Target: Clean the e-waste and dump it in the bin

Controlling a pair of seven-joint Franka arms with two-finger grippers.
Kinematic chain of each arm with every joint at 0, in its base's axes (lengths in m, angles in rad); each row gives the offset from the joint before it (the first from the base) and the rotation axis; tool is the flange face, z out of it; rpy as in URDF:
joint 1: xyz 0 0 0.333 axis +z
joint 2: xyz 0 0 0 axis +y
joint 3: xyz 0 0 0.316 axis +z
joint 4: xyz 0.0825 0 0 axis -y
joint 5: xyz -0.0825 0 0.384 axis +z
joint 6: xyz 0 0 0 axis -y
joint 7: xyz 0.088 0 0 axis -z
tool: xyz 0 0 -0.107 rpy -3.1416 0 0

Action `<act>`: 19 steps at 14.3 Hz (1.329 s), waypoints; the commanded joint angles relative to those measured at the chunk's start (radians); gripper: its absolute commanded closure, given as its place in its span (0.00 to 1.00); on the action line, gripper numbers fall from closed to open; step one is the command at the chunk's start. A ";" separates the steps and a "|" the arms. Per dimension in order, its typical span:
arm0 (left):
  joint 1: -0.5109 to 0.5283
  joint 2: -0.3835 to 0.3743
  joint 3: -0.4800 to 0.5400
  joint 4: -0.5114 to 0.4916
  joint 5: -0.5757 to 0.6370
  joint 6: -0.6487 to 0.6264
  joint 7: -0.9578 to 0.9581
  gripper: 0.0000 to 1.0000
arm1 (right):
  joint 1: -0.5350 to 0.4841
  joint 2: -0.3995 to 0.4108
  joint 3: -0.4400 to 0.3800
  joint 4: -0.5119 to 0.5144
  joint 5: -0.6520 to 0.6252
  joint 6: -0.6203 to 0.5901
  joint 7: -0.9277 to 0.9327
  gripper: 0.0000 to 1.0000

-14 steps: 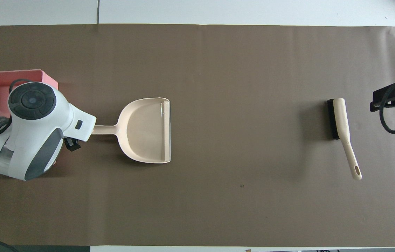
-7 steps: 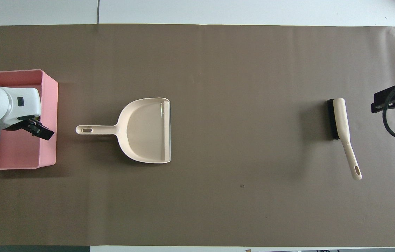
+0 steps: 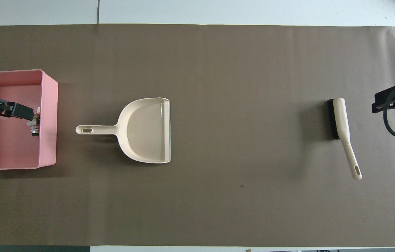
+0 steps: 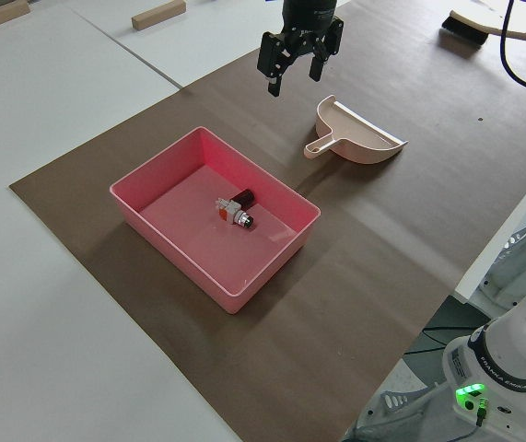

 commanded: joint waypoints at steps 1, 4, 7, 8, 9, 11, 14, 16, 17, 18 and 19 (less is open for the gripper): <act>-0.009 0.014 -0.009 0.074 -0.043 -0.057 -0.081 0.02 | -0.013 -0.012 0.006 -0.015 0.007 0.019 -0.021 0.01; -0.009 0.029 -0.009 0.140 -0.046 -0.130 -0.098 0.02 | -0.013 -0.012 0.006 -0.015 0.007 0.017 -0.019 0.01; -0.003 0.024 -0.007 0.125 -0.043 -0.169 -0.099 0.02 | -0.013 -0.012 0.006 -0.015 0.007 0.017 -0.019 0.01; -0.003 0.024 -0.007 0.125 -0.043 -0.169 -0.101 0.02 | -0.013 -0.012 0.006 -0.015 0.007 0.017 -0.019 0.01; -0.003 0.024 -0.007 0.127 -0.043 -0.169 -0.111 0.02 | -0.013 -0.012 0.006 -0.015 0.007 0.017 -0.019 0.01; -0.006 0.024 -0.006 0.127 -0.043 -0.172 -0.133 0.02 | -0.015 -0.012 0.006 -0.015 0.009 0.019 -0.019 0.01; -0.004 0.021 -0.006 0.119 -0.040 -0.172 -0.155 0.02 | -0.015 -0.012 0.006 -0.017 0.009 0.016 -0.019 0.01; -0.004 0.014 -0.007 0.102 -0.040 -0.173 -0.153 0.02 | -0.015 -0.013 0.006 -0.020 0.009 0.017 -0.019 0.01; -0.004 0.011 -0.007 0.099 -0.040 -0.173 -0.153 0.02 | -0.015 -0.013 0.006 -0.020 0.009 0.017 -0.019 0.01; -0.006 0.011 -0.007 0.098 -0.040 -0.173 -0.155 0.02 | -0.015 -0.015 0.006 -0.020 0.009 0.017 -0.019 0.01; -0.006 0.011 -0.007 0.098 -0.040 -0.173 -0.155 0.02 | -0.015 -0.015 0.006 -0.021 0.009 0.017 -0.019 0.01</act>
